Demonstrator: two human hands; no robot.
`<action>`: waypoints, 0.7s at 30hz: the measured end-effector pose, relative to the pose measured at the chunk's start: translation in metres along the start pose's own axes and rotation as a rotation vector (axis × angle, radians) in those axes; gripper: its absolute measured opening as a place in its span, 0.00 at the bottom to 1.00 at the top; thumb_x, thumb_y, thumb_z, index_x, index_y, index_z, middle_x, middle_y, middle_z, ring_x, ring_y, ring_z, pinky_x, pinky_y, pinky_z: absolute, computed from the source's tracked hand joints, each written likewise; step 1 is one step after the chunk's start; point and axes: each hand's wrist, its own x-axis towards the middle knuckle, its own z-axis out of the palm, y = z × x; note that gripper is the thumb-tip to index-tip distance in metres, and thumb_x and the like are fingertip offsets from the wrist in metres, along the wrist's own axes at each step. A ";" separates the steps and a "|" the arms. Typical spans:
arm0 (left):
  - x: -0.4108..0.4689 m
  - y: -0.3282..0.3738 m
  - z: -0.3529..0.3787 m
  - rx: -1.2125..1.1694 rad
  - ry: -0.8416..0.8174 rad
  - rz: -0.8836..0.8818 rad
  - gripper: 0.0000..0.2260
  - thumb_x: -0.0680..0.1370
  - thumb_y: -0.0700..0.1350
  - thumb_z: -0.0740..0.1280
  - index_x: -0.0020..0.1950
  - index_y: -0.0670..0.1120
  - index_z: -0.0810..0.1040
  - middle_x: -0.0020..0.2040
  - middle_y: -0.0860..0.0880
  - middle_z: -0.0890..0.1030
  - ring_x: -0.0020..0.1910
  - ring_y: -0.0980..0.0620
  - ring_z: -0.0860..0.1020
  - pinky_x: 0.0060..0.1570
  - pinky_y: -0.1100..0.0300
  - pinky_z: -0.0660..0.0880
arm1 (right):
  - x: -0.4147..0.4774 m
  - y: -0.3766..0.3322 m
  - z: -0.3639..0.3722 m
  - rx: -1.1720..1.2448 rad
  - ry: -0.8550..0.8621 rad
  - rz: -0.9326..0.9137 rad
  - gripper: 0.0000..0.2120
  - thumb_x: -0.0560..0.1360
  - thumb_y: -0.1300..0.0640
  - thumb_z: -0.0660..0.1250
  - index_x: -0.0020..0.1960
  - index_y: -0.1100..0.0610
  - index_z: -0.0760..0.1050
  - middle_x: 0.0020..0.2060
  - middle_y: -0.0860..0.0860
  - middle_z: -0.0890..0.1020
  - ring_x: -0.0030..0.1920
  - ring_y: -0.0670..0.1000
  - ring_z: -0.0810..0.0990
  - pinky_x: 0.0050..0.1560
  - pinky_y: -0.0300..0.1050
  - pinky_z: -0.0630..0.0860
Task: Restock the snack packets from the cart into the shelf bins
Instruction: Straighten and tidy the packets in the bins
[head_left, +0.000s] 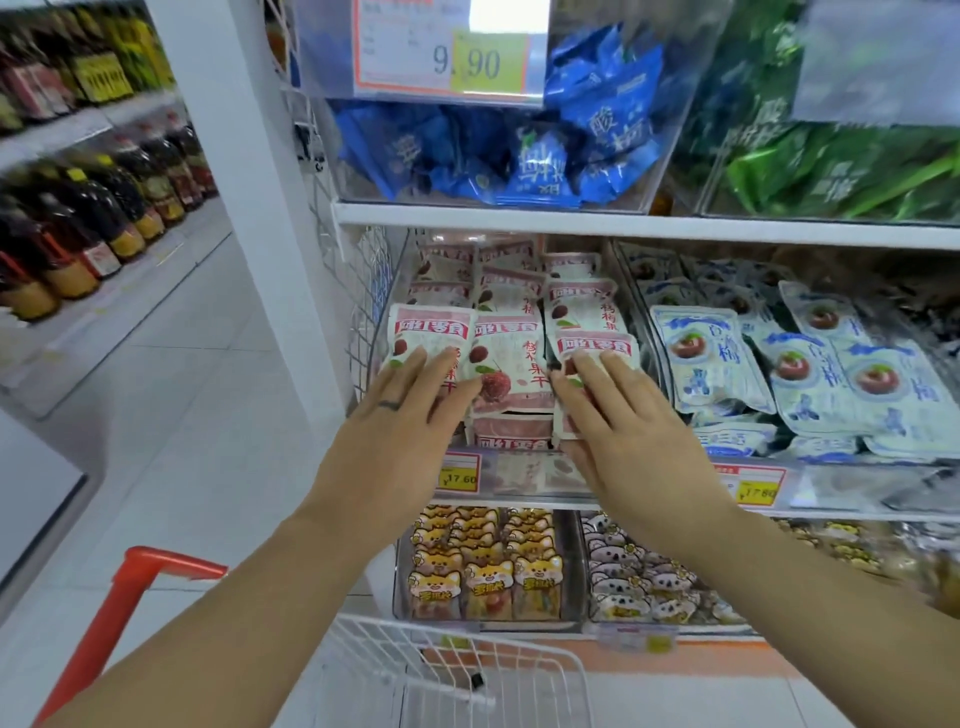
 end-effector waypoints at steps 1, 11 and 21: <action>0.000 0.000 0.001 0.006 0.003 0.000 0.36 0.68 0.32 0.72 0.76 0.45 0.70 0.77 0.40 0.68 0.73 0.35 0.69 0.70 0.42 0.66 | 0.000 0.001 0.001 -0.009 -0.020 0.004 0.28 0.83 0.47 0.54 0.79 0.58 0.59 0.76 0.60 0.65 0.76 0.64 0.62 0.73 0.63 0.64; -0.008 0.029 -0.017 -0.006 0.021 -0.020 0.33 0.72 0.42 0.76 0.76 0.44 0.70 0.77 0.38 0.68 0.75 0.35 0.68 0.69 0.31 0.66 | -0.023 0.002 -0.031 0.099 -0.035 0.059 0.34 0.78 0.39 0.51 0.79 0.55 0.57 0.78 0.55 0.64 0.78 0.61 0.60 0.75 0.65 0.59; 0.053 0.140 -0.056 -0.244 0.014 0.078 0.31 0.74 0.51 0.75 0.76 0.51 0.70 0.77 0.45 0.68 0.76 0.42 0.67 0.72 0.32 0.61 | -0.057 0.132 -0.048 0.147 -0.227 0.316 0.40 0.75 0.38 0.67 0.80 0.52 0.55 0.79 0.53 0.59 0.79 0.57 0.56 0.76 0.65 0.53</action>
